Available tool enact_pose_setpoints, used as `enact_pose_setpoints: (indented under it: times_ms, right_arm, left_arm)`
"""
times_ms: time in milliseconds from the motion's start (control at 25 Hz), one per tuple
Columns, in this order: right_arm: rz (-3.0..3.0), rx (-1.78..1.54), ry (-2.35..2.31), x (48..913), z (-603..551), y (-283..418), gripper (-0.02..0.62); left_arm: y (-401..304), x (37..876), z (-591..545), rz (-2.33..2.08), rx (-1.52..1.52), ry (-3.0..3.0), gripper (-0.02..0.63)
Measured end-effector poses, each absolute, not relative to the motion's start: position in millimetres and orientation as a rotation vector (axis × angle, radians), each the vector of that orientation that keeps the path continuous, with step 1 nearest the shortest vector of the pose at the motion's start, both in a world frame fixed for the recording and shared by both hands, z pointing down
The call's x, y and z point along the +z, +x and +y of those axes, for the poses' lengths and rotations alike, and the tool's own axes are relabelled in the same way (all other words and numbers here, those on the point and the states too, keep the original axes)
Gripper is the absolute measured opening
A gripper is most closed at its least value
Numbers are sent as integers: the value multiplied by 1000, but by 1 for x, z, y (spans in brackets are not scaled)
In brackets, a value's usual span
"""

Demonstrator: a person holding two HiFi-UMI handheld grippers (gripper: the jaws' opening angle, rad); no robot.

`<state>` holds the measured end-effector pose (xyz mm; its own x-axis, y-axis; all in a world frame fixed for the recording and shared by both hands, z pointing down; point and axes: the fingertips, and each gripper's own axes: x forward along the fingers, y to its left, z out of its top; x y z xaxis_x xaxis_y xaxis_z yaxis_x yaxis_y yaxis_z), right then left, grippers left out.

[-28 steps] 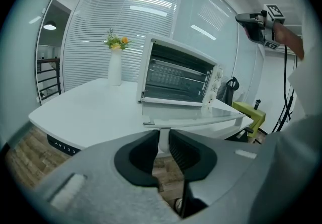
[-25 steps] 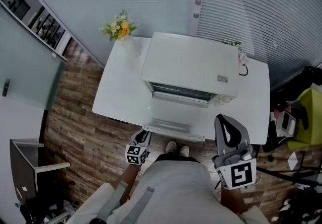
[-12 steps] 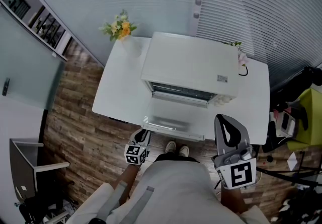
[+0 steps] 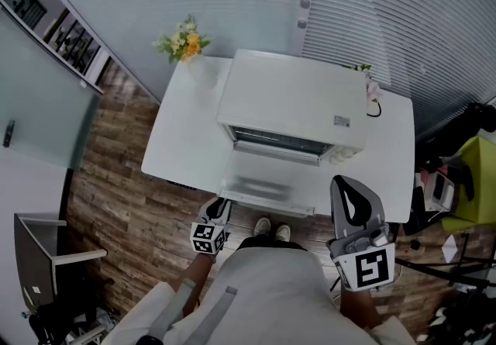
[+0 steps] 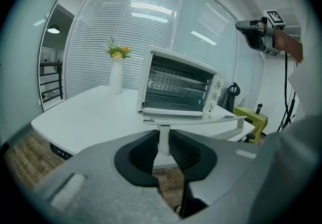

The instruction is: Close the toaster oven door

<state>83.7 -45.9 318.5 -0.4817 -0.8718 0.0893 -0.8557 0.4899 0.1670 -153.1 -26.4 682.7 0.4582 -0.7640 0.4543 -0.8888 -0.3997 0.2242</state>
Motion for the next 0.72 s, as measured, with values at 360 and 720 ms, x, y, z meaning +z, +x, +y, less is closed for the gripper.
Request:
enact_pose_setpoints:
  times_ms: [360,720]
  right_arm:
    - [-2567,-147,1497,320,-46,84,3]
    - [-2569,-147,1500,319,-46,86,3]
  left_arm:
    - [-153,674,-30,-1403,356,2286,74]
    - [-154,668,-33,-1417,331,2285,74]
